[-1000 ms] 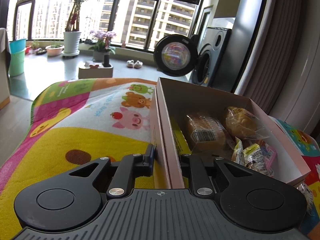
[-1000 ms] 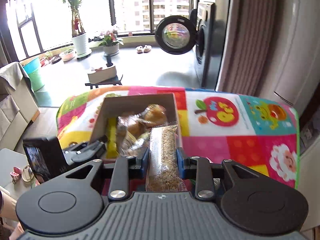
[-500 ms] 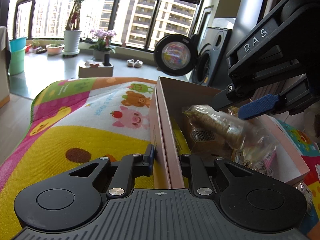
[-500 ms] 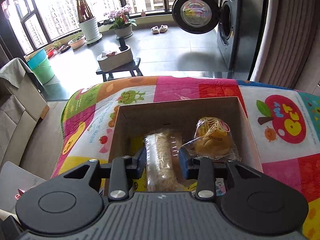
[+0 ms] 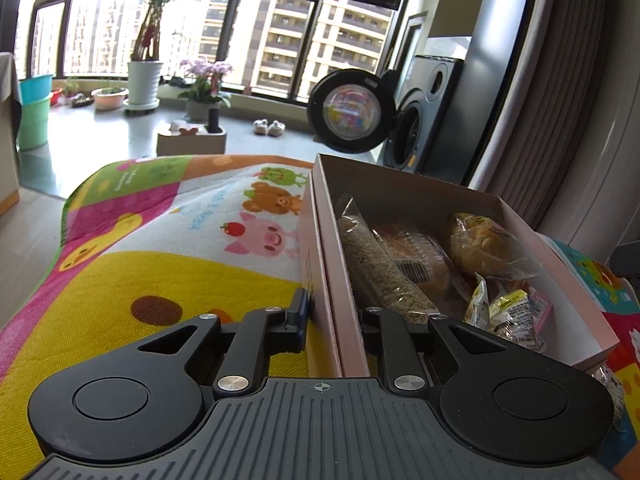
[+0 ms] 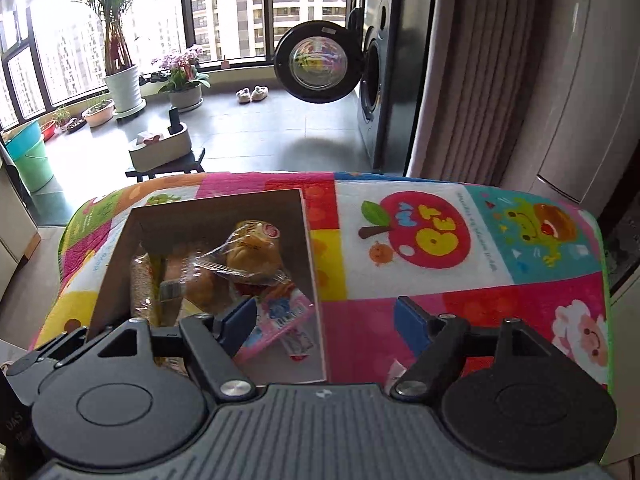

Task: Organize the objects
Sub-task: 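Move the right tool to the last white peanut packet and grasp it, then carry the peanut packet toward the box with the right tool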

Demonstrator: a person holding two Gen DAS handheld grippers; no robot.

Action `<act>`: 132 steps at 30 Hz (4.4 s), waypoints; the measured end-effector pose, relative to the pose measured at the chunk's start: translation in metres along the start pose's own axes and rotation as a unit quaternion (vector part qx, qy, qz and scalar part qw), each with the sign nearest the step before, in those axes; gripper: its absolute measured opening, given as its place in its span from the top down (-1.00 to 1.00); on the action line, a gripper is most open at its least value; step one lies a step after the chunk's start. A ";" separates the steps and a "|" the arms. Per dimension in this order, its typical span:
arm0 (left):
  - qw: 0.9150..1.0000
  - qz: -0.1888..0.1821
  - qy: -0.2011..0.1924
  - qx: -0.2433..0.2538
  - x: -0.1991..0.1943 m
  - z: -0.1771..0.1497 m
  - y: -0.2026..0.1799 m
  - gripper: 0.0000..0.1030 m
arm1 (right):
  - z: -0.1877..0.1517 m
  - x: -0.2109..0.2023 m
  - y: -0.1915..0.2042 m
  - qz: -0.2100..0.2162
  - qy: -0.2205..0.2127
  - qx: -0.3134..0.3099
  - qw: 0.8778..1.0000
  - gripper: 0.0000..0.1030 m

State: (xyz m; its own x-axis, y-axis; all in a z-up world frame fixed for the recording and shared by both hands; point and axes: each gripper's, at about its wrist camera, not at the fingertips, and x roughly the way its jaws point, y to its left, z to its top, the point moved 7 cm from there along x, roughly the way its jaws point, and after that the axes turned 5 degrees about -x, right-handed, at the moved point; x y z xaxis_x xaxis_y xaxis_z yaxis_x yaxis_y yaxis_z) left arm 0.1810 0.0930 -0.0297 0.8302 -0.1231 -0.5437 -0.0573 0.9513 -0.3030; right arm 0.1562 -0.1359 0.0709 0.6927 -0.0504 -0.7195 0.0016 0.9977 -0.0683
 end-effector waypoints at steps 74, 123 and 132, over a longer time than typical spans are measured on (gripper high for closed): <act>1.000 -0.001 -0.003 -0.001 0.002 0.001 0.000 0.64 | -0.168 -0.029 -0.017 -0.020 0.018 -0.016 1.000 -0.17; 1.000 -0.004 -0.003 -0.008 0.003 0.002 0.001 0.64 | -0.127 -0.053 -0.008 -0.018 0.072 -0.020 0.997 0.13; 1.000 -0.006 -0.002 -0.011 0.004 0.001 0.001 0.64 | 0.020 -0.061 0.039 0.030 -0.008 -0.045 0.999 0.13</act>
State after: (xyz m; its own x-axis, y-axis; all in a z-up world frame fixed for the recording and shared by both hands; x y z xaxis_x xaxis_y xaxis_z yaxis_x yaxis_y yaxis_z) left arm 0.1847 0.0936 -0.0308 0.8337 -0.1335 -0.5359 -0.0588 0.9434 -0.3264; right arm 0.1283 -0.0927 0.1254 0.7017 0.0101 -0.7124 -0.1038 0.9907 -0.0883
